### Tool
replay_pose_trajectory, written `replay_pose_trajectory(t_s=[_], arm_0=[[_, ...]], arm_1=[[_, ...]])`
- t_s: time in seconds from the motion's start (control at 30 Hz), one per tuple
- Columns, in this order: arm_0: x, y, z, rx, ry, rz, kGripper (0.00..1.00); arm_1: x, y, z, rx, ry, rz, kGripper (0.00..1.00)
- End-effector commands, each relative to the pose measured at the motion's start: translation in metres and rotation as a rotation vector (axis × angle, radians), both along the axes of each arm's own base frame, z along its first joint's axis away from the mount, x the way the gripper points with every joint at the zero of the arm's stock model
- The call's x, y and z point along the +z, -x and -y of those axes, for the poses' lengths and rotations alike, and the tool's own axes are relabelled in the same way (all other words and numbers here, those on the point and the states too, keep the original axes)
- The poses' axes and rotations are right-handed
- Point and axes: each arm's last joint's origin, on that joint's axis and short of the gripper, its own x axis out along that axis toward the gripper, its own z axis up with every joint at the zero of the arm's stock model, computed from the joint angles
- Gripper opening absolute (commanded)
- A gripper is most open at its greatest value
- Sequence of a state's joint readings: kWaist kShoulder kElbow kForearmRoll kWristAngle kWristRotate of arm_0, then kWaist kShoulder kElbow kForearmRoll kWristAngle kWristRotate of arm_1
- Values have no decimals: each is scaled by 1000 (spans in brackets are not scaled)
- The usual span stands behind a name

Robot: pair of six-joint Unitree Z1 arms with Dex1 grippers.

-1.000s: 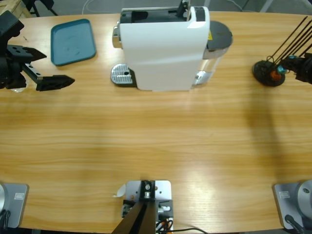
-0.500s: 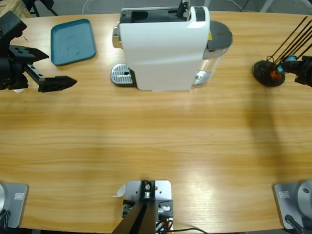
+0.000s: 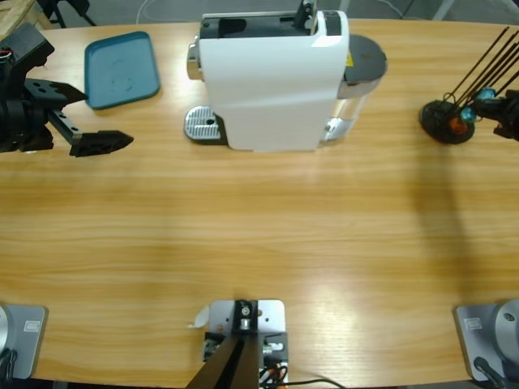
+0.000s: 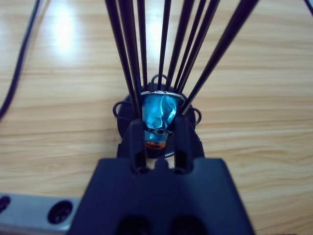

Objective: Pour coffee

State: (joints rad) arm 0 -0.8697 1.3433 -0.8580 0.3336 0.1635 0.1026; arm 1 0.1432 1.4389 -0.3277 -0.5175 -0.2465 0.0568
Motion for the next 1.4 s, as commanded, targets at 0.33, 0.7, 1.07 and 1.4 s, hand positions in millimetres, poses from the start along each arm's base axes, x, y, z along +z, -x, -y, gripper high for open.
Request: replay_pose_trajectory(t_s=[0.33,0.7,1.07,1.4], arm_0=[[-15,-1,11,-35,-41,-49,1000],[-17,1,15,-44,-42,-54,1000],[8,17,-5,-49,20,6,996],[11,34,-27,-49,27,14,991]], arm_1=[[63,14,4,-13,-2,118,0],[127,39,-2,25,-4,215,0],[124,57,-96,759,169,38,0],[174,21,-204,1239,163,39,0]])
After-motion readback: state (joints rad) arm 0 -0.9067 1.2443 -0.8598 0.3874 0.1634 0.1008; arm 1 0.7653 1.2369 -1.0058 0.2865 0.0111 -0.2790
